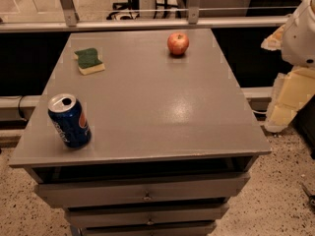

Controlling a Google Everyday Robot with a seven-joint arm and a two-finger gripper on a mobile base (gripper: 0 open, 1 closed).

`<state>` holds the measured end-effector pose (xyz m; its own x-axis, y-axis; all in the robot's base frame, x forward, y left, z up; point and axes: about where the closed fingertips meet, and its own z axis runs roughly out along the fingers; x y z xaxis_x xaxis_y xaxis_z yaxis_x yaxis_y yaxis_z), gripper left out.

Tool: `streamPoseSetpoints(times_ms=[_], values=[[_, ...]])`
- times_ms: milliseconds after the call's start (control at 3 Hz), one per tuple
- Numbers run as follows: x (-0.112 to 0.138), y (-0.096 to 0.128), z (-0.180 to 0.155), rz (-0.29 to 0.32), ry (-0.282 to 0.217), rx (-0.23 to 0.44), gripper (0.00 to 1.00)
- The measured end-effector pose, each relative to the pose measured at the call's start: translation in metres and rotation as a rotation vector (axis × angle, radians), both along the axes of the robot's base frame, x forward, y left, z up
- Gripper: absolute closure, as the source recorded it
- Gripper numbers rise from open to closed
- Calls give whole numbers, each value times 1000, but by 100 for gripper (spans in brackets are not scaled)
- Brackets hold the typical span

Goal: Move apple near pepsi can

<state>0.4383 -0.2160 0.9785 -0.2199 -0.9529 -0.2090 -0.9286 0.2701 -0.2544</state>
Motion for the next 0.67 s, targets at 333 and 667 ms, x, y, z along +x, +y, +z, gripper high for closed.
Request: streamPoseSetpoints(times_ms=[333, 667], values=[[0, 0, 0, 0, 0, 0, 0], [46, -7, -14, -34, -72, 53, 0]])
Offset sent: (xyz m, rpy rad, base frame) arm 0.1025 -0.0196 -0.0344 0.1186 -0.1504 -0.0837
